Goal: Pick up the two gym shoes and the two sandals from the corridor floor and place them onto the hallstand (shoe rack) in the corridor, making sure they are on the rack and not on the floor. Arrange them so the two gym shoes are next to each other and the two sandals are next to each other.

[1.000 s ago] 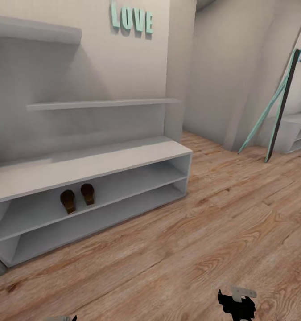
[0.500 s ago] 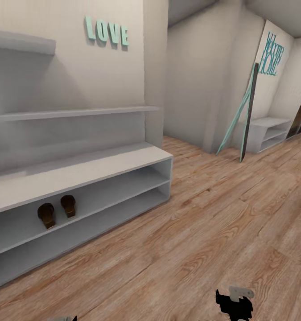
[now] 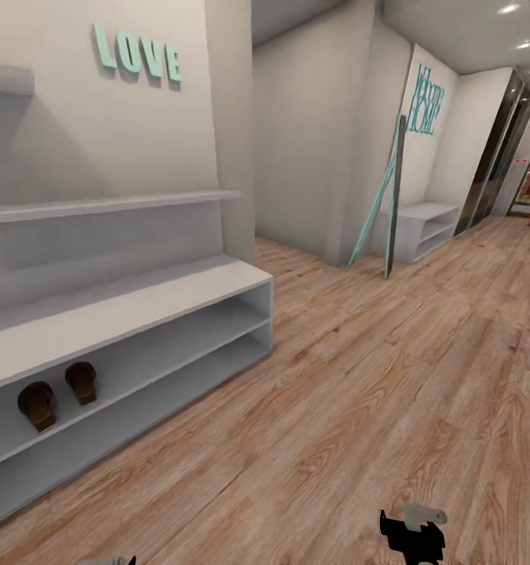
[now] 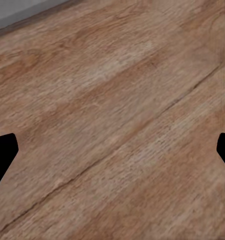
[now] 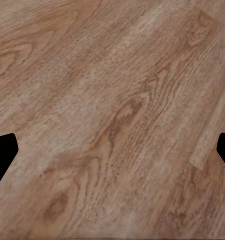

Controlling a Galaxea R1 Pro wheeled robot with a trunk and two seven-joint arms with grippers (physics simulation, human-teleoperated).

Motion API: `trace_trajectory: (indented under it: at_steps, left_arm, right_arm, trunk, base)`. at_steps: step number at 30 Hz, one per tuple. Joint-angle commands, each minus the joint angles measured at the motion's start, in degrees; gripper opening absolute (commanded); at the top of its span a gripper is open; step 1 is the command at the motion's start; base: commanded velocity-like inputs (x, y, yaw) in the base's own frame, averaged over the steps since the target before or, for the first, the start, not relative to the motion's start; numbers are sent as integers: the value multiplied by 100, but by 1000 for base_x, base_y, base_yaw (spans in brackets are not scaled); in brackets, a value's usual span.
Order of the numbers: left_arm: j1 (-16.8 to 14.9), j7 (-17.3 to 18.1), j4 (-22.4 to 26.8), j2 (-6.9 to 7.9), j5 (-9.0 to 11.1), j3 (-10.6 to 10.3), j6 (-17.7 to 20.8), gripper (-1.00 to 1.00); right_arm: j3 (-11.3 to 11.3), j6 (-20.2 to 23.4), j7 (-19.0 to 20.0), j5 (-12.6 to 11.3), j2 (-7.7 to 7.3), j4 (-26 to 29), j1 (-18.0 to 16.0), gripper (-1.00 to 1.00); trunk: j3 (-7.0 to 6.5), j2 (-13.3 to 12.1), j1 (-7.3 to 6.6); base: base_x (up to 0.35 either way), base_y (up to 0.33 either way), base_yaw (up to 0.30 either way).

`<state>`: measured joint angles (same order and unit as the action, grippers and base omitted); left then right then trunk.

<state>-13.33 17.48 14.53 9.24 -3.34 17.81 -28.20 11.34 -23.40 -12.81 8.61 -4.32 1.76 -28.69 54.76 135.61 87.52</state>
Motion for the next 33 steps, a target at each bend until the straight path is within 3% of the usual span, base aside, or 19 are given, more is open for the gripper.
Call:
trace_trajectory:
  at_steps: [1,18,33]
  left_arm:
    - [-3,36,-3,-3,-35,48,-15,100]
    - [-3,36,-7,-33,-43,47,-14,100]
    - [-3,36,-4,-36,-44,47,-19,100]
  right_arm:
    - [44,-16,-20,58,1,-9,-5,100]
    - [44,-16,-20,62,0,-9,-5,100]
    - [44,-16,-20,56,-5,-9,-5,100]
  trunk:
    - [-8,-39,-24]
    - [-224,-721,-397]
    - [-147,-721,-397]
  base:
    - [0,0,-267]
    - [0,0,-267]
    - [1,0,-267]
